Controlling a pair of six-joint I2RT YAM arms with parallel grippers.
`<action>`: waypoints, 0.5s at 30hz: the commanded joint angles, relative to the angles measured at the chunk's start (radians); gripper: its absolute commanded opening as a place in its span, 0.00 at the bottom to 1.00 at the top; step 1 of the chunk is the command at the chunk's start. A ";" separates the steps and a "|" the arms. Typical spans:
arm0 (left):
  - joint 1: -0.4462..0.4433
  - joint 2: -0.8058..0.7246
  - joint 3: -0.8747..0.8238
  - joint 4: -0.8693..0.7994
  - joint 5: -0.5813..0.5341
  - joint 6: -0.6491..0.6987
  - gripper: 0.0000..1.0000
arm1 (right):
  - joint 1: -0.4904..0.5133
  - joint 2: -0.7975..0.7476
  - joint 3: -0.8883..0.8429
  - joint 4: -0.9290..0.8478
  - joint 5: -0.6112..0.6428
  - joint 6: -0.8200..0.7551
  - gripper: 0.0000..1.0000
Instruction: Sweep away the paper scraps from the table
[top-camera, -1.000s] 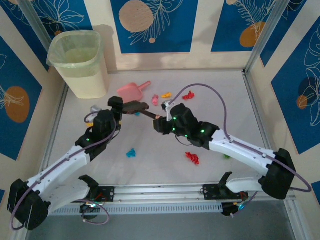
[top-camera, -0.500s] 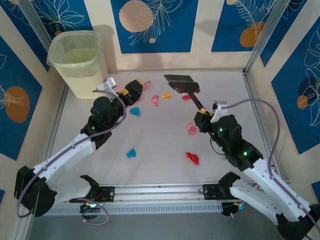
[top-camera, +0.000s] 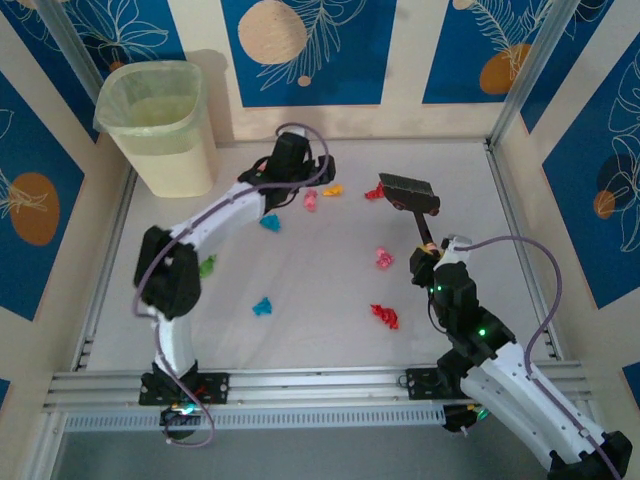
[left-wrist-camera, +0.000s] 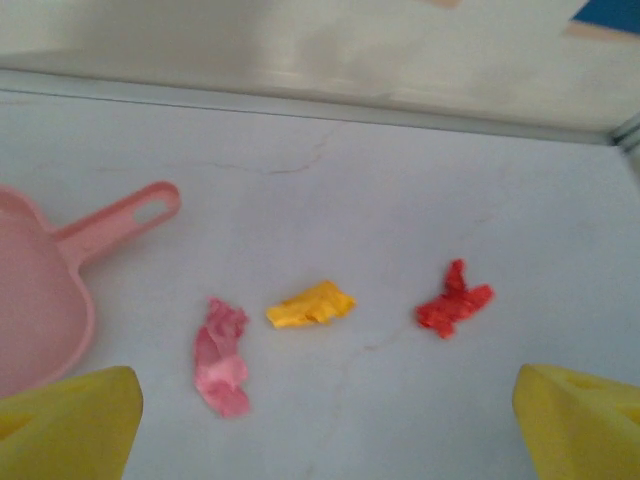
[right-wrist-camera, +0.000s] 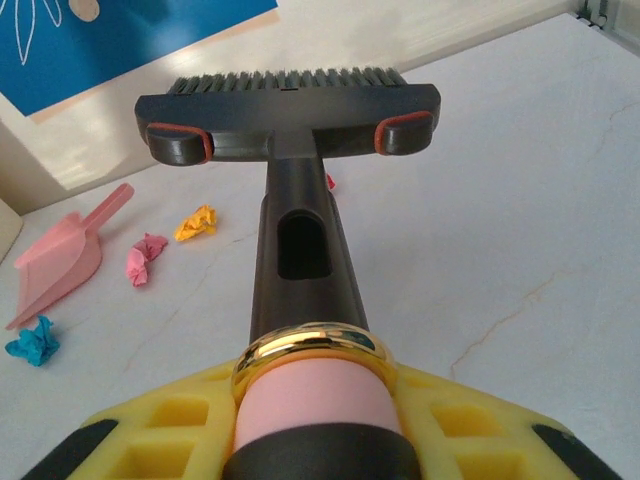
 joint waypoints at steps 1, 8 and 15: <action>0.038 0.146 0.222 -0.216 -0.044 0.082 0.95 | -0.002 -0.017 -0.011 0.111 0.031 0.028 0.00; 0.075 0.486 0.679 -0.323 -0.040 0.156 0.96 | -0.003 -0.017 -0.025 0.123 0.021 0.030 0.00; 0.179 0.639 0.775 -0.177 0.150 0.031 0.93 | -0.006 -0.017 -0.029 0.135 0.017 0.021 0.00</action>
